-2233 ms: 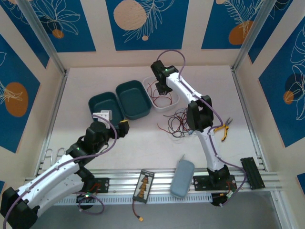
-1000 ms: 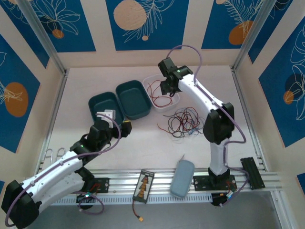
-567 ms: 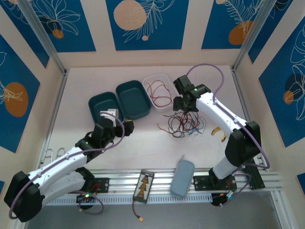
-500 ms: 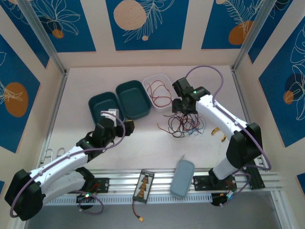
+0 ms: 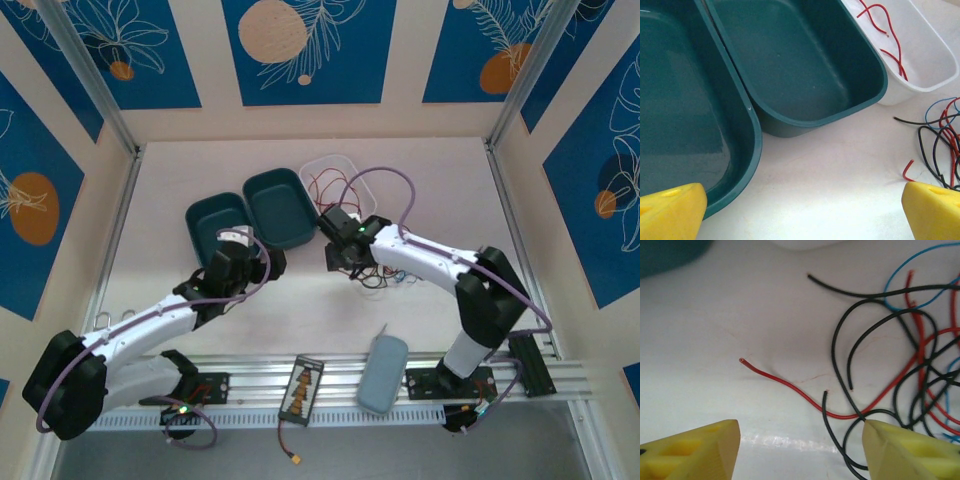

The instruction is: Untangle the cables

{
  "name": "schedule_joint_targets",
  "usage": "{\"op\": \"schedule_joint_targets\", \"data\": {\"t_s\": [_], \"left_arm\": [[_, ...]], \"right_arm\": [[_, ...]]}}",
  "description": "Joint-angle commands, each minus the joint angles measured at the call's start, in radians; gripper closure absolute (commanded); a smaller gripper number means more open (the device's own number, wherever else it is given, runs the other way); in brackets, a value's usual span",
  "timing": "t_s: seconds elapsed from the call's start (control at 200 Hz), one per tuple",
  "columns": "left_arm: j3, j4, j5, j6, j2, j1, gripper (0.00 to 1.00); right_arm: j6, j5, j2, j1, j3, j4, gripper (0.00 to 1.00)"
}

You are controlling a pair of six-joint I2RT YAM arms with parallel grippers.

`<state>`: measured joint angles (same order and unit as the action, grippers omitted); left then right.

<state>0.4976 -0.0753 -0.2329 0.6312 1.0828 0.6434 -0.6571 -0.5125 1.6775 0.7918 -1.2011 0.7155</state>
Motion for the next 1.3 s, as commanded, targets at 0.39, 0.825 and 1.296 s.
{"op": "schedule_joint_targets", "data": {"t_s": [0.39, 0.825, 1.296], "left_arm": [[-0.009, -0.017, -0.026, 0.023, -0.071, -0.019, 0.0], [-0.002, -0.029, 0.008, 0.017, -0.055, -0.022, 0.0], [0.004, -0.165, 0.185, -0.117, -0.01, -0.023, 0.0]], "right_arm": [[0.038, 0.01, 0.229, 0.014, -0.133, -0.08, 0.45], [0.015, 0.038, 0.255, -0.003, -0.137, -0.085, 0.95], [-0.012, -0.026, -0.08, -0.003, -0.118, 0.014, 1.0]]}}
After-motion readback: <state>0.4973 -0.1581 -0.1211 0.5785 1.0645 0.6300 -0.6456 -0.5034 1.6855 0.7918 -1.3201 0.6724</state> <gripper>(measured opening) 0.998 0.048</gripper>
